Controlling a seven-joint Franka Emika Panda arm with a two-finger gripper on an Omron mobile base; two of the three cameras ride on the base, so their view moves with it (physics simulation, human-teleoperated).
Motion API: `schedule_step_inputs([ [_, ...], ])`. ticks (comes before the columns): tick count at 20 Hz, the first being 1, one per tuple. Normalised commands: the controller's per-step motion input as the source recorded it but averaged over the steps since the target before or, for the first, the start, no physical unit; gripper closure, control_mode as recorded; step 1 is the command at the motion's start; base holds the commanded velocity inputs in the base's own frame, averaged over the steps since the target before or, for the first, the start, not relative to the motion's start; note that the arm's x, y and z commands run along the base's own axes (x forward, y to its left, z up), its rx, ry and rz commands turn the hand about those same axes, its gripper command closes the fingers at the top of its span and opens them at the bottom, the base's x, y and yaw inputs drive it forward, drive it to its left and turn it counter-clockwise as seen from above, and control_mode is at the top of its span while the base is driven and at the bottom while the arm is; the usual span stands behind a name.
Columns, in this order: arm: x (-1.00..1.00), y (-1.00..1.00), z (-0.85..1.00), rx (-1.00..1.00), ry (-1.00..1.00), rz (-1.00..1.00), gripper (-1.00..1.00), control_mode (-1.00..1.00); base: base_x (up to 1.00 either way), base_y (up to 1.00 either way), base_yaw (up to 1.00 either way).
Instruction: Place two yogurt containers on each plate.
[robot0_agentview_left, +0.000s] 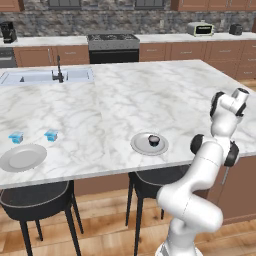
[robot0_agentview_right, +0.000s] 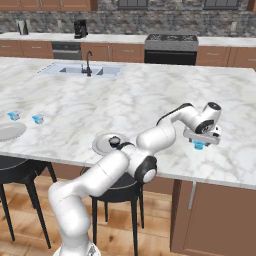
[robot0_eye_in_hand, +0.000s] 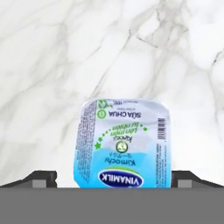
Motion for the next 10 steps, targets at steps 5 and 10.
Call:
schedule_step_inputs([
  [5, 0.09, 0.13, -0.03, 0.00, 0.00, 0.00, -1.00, -1.00, 0.00, 0.00, 0.00],
  [10, 0.08, 0.04, -0.13, 0.00, 0.00, 0.00, -1.00, -1.00, 0.00, 0.00, 0.00],
])
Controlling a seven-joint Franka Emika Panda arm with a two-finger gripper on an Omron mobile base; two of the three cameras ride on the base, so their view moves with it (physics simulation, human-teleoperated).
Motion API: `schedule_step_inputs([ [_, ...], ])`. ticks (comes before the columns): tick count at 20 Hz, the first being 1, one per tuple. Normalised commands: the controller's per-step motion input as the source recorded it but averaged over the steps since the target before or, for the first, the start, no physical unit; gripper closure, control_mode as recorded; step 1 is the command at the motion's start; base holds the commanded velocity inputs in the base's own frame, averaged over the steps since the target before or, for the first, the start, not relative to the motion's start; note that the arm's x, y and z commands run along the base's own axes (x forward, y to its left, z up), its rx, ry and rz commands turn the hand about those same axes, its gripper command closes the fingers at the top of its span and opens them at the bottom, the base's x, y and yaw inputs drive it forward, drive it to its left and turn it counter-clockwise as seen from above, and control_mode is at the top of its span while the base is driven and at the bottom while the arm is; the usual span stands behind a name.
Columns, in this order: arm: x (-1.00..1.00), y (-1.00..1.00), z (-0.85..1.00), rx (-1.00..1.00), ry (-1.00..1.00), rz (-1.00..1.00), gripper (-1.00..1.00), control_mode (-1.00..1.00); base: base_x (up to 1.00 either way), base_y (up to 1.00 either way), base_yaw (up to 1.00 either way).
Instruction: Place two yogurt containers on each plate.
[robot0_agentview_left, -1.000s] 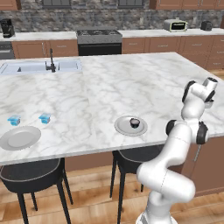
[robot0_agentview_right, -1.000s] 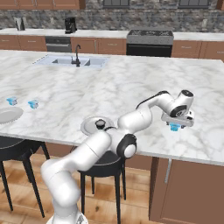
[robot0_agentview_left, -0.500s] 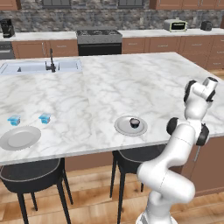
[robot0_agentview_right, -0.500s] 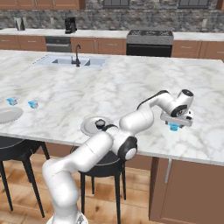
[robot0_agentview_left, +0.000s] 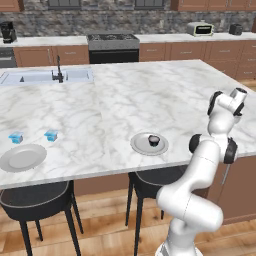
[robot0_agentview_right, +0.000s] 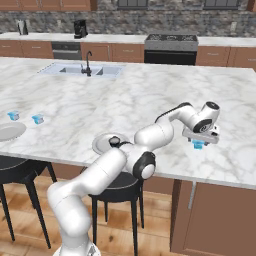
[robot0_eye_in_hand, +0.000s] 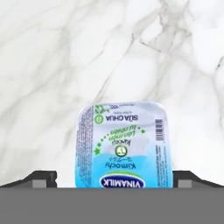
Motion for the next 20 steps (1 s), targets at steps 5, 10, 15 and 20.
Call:
schedule_step_inputs([
  [5, 0.07, 0.00, -0.20, 0.00, 0.00, 0.00, -1.00, -1.00, 0.00, 0.00, 0.00],
  [10, 0.05, 0.01, -0.18, 0.00, 0.00, 0.00, -1.00, -1.00, 0.00, 0.00, 0.00],
  [15, 0.14, 0.03, -0.05, 0.00, 0.00, 0.00, -1.00, -1.00, 0.00, 0.00, 0.00],
  [20, 0.15, 0.01, 0.00, 0.00, 0.00, 0.00, 1.00, -1.00, 0.00, 0.00, 0.00],
])
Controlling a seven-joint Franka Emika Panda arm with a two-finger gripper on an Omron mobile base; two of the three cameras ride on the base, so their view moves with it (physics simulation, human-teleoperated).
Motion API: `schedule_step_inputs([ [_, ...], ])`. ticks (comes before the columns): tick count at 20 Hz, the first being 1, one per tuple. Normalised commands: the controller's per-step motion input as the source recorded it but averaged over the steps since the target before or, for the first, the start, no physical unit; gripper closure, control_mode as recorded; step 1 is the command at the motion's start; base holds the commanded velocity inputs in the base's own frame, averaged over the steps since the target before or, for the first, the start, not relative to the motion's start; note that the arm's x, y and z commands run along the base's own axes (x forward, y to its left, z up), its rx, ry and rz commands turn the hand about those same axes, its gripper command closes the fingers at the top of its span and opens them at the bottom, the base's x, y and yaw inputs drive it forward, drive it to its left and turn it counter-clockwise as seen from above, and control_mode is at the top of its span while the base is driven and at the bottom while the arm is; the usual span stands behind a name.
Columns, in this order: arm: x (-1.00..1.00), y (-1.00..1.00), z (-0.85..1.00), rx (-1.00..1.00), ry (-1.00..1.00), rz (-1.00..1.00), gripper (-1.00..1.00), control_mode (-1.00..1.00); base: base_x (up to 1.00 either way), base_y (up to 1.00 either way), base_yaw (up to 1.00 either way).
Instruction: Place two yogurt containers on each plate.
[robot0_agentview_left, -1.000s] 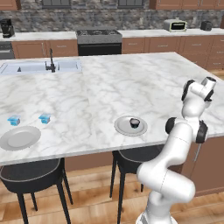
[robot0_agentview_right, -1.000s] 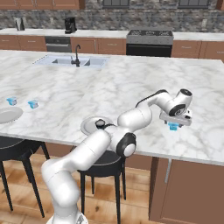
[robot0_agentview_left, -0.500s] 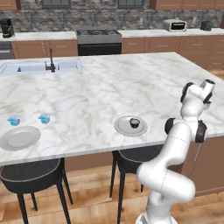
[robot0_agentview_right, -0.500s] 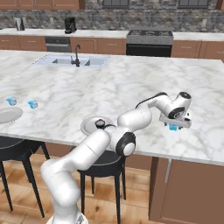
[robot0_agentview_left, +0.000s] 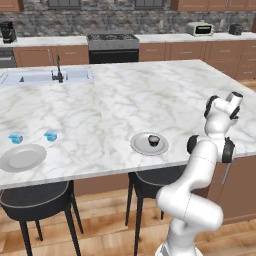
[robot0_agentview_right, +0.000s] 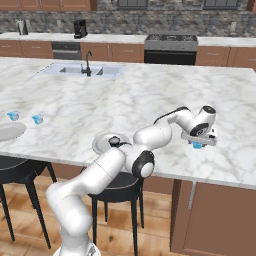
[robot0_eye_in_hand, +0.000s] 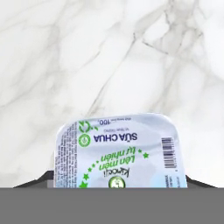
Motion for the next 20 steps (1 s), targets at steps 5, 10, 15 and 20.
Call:
schedule_step_inputs([
  [5, -0.03, 0.01, 0.09, 0.00, 0.00, 0.00, 1.00, -1.00, 0.00, 0.00, 0.00],
  [10, -0.47, 0.12, 0.34, 0.07, 0.00, 0.00, 1.00, -1.00, 0.00, 0.00, 0.00],
  [15, -0.71, 0.37, 0.35, 0.06, 0.00, 0.00, 1.00, -1.00, 0.00, 0.00, 0.00],
  [20, -0.68, 0.65, 0.03, 0.00, 0.00, -0.05, 1.00, -1.00, 0.00, 0.00, 0.00],
])
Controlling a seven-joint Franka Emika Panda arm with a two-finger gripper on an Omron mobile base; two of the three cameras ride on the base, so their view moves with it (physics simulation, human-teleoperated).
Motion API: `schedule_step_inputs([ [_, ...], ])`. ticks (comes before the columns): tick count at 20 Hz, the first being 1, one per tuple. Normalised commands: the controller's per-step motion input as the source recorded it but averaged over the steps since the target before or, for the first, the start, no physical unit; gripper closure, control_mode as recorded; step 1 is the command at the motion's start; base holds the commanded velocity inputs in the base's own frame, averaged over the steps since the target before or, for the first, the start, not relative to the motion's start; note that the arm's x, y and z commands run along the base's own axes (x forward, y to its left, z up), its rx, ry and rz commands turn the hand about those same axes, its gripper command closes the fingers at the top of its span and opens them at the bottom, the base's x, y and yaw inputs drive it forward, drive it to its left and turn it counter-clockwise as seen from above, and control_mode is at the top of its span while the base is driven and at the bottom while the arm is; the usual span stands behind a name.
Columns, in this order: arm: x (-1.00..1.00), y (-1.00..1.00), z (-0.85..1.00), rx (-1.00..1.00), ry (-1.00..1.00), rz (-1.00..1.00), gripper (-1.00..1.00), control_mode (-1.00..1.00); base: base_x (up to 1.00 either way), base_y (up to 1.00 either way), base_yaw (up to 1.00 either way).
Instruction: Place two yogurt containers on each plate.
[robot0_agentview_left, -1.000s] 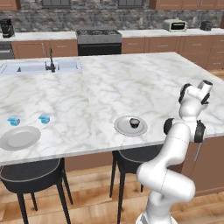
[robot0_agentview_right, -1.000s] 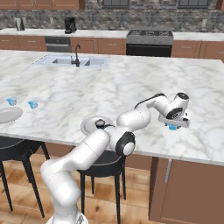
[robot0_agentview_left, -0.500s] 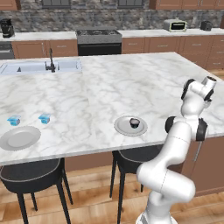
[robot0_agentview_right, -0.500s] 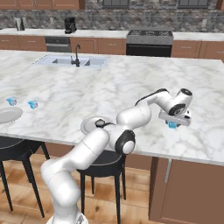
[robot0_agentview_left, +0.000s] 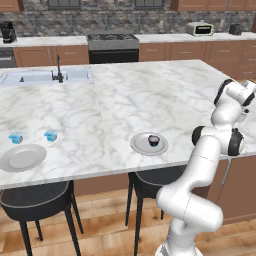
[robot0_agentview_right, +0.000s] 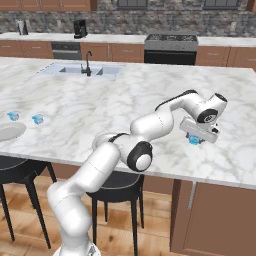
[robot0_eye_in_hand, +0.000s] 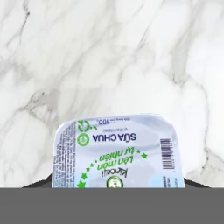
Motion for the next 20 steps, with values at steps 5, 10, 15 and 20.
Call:
schedule_step_inputs([
  [5, -0.66, 0.80, 0.00, 0.00, 0.00, -0.06, 1.00, -1.00, 0.00, 0.00, 0.00],
  [10, -0.47, 0.96, 0.00, -0.06, -0.08, -0.07, 1.00, -1.00, 0.00, 0.00, 0.00],
  [15, -0.02, 1.00, 0.05, -0.22, 0.00, -0.12, 1.00, -1.00, 0.00, 0.00, 0.00],
  [20, -0.01, 1.00, 0.00, -0.27, -0.03, -0.09, 1.00, -1.00, 0.00, 0.00, 0.00],
])
